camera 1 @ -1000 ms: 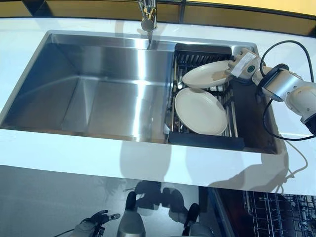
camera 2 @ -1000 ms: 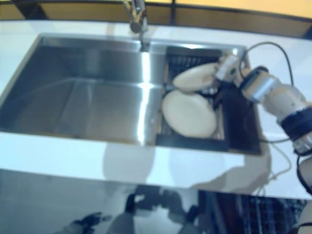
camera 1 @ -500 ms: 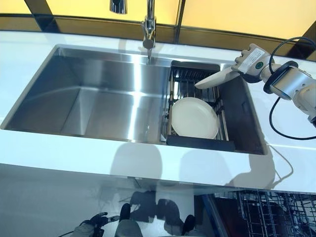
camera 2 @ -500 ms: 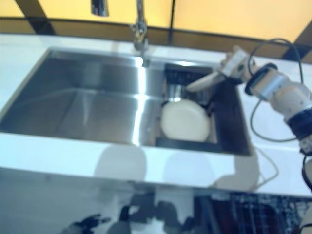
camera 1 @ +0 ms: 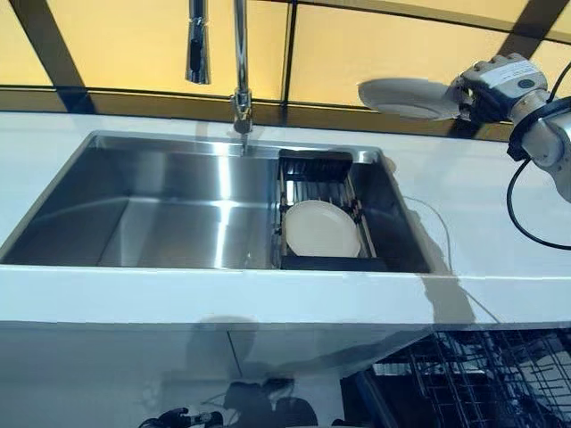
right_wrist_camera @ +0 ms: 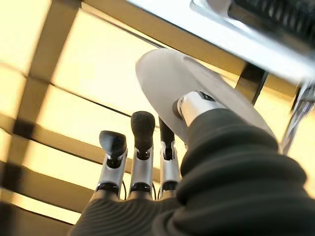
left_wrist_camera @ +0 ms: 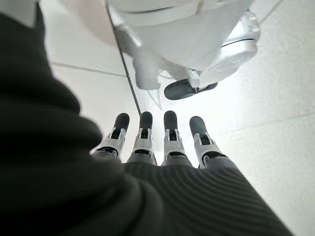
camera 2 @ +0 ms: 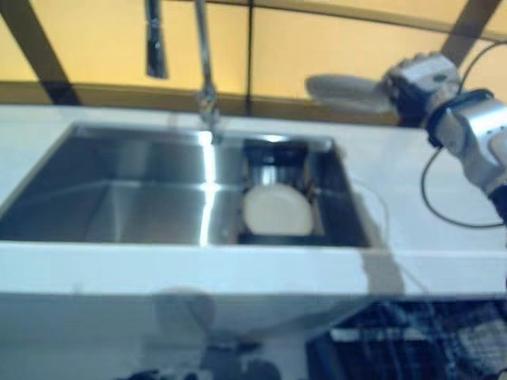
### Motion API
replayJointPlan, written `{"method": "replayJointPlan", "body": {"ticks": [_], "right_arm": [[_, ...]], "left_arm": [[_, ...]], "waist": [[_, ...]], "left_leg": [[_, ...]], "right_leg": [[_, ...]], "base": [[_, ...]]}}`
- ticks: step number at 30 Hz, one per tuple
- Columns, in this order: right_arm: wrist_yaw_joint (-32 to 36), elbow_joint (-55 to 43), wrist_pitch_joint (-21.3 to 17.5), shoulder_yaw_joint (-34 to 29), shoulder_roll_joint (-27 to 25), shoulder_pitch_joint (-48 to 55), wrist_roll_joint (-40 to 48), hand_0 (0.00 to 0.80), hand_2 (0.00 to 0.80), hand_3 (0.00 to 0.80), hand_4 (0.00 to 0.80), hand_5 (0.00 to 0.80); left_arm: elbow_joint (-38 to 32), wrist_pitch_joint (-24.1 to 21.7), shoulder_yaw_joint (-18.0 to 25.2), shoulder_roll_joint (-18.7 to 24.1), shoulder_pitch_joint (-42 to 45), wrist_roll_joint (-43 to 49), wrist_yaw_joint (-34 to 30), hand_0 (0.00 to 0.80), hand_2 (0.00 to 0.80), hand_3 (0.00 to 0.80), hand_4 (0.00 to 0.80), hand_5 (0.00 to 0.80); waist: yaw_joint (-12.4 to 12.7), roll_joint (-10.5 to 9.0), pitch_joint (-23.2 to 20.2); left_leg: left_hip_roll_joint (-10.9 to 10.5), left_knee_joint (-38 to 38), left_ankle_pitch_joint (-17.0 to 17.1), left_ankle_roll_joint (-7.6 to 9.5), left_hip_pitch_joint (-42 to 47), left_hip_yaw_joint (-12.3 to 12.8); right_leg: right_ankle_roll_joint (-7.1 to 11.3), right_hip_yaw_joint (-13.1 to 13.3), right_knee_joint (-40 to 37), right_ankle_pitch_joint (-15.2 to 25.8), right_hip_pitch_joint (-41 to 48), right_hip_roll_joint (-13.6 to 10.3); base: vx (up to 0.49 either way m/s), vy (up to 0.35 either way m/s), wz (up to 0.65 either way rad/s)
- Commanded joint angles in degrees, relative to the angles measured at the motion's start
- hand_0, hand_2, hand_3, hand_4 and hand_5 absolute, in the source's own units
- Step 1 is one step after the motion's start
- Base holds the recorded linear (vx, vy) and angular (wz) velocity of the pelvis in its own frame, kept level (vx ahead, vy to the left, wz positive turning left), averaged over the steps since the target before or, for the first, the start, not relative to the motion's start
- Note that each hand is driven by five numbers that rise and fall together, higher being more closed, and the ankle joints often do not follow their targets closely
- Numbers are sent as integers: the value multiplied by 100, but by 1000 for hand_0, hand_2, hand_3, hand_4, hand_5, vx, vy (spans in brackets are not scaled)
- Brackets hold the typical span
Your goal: Take plates into dishwasher
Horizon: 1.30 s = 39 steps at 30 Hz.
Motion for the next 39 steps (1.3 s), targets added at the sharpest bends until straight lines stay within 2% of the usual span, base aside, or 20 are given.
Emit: {"method": "replayJointPlan", "body": {"ticks": [1,5,13,14,17,18,23,26,32,39], "right_arm": [[232,377,497,-384,-241,-704,1073,800,800,800,800,800],[503,489,687,-901,-284,-388,1939,800,800,800,800,800],[563,445,930,-1546,-598,85,2251,800,800,800,800,800],[556,427,1005,-1651,-766,203,2296,800,800,800,800,800],[606,405,1075,-1842,-933,410,2329,800,800,800,800,800],[701,352,1134,-1945,-1062,543,2384,800,800,800,800,800],[1075,278,1041,-2323,-1387,1001,2559,800,800,800,800,800],[1180,292,860,-2686,-1508,1472,2663,800,800,800,800,800],[1367,220,757,-3497,-1601,2401,2714,800,800,800,800,800],[1557,264,616,-4181,-1637,3236,2703,800,800,800,800,800]], "left_arm": [[444,-116,-189,84,-246,307,-72,0,0,0,0,0],[532,-148,-218,42,-274,416,-95,0,0,0,0,0],[601,-164,-267,46,-314,562,-106,0,0,0,0,0],[600,-158,-252,39,-318,613,-108,0,0,0,0,0],[598,-137,-264,45,-322,731,-139,0,0,0,0,0],[599,-118,-279,47,-339,736,-154,0,0,0,0,0],[594,-95,-282,32,-410,759,-249,0,0,0,0,0],[594,-87,-271,-9,-437,754,-253,0,0,0,0,0],[648,-4,-216,23,-510,833,-354,0,0,0,0,0],[680,-1,-185,-7,-512,944,-434,0,0,0,0,0]], "waist": [[-49,-210,-128],[-247,-224,-179],[-590,-235,-212],[-723,-226,-216],[-836,-233,-231],[-984,-227,-245],[-1343,-190,-261],[-1548,-156,-266],[-1854,-108,-251],[-2089,-62,-203]], "left_leg": [[-7,-12,-155,244,196,161],[39,-12,-176,222,289,363],[90,-12,-225,226,453,657],[109,-12,-238,229,500,738],[133,-12,-266,225,562,847],[164,-12,-277,220,616,947],[192,-12,-341,234,778,1185],[201,-12,-391,239,872,1347],[235,-9,-470,232,1035,1660],[270,41,-522,197,1137,1908]], "right_leg": [[209,158,17,-328,507,-151],[228,338,17,-265,432,-139],[233,726,17,-191,327,-78],[237,847,17,-176,297,-51],[245,1005,17,-154,250,-22],[250,1137,17,-131,208,-2],[248,1483,29,-70,113,59],[256,1650,58,-59,51,84],[273,1880,116,-11,-128,114],[276,2067,155,71,-344,152]], "base": [[-16,-9,-17],[-14,-11,-21],[2,-11,-24],[2,-24,-24],[8,-24,-24],[18,-21,-36],[41,-15,-38],[37,-23,-35],[25,-39,-27],[12,-35,-19]]}}
